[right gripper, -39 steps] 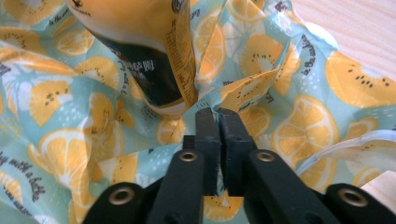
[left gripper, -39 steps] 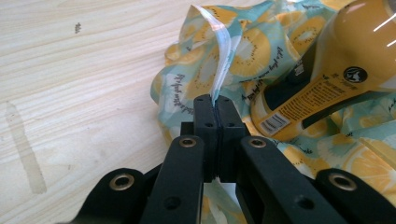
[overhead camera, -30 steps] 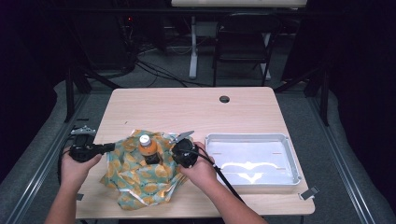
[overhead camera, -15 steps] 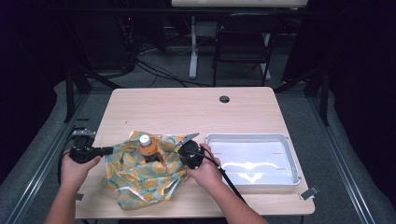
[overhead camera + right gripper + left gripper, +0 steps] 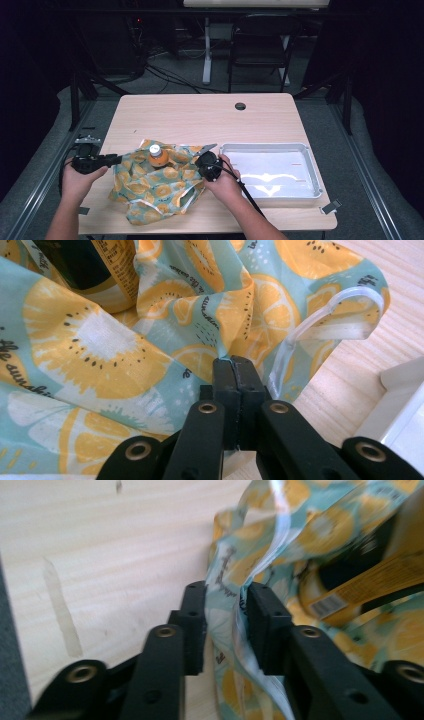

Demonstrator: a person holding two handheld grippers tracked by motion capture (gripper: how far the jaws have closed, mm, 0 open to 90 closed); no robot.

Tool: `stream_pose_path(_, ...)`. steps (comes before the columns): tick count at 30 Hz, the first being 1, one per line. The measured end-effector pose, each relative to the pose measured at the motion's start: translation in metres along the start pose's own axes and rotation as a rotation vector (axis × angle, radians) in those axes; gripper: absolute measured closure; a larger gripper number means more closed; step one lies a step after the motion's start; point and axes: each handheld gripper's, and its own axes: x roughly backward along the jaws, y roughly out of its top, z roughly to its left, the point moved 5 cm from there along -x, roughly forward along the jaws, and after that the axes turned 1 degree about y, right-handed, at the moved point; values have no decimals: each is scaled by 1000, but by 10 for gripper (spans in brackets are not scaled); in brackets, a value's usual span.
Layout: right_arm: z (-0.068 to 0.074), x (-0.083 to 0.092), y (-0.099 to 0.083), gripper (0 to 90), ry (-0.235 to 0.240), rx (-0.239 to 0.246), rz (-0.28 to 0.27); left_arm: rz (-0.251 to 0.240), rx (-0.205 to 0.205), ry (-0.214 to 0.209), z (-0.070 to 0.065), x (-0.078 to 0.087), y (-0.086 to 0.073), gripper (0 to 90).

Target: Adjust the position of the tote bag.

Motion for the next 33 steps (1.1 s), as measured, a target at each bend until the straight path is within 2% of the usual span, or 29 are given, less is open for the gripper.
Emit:
stream_pose_path(2,0,0,0,900,1,0,1,-26,-15,-1,-6,9,6,630)
stream_pose_path(5,0,0,-1,900,0,-3,-3,-41,-45,-29,-18,17,11,607)
stream_pose_path(6,0,0,-1,900,0,-1,-5,-33,-54,-48,-24,19,13,597)
stream_pose_path(12,1,4,-1,900,17,1,-17,-26,-150,-78,-52,29,23,561)
stream_pose_path(17,3,5,0,900,30,8,-35,-35,-159,-143,-65,33,28,515)
stream_pose_path(21,4,5,0,900,38,8,-41,-20,-204,-172,-82,31,18,508)
stream_pose_path(23,4,5,1,900,42,6,-45,-20,-219,-211,-90,27,11,510)
stream_pose_path(26,5,3,1,900,42,-4,-54,6,-230,-255,-98,19,2,514)
stream_pose_path(31,5,2,0,900,44,2,-41,27,-245,-271,-105,8,-6,513)
stream_pose_path(33,4,2,0,900,46,2,-37,39,-260,-255,-105,3,-9,512)
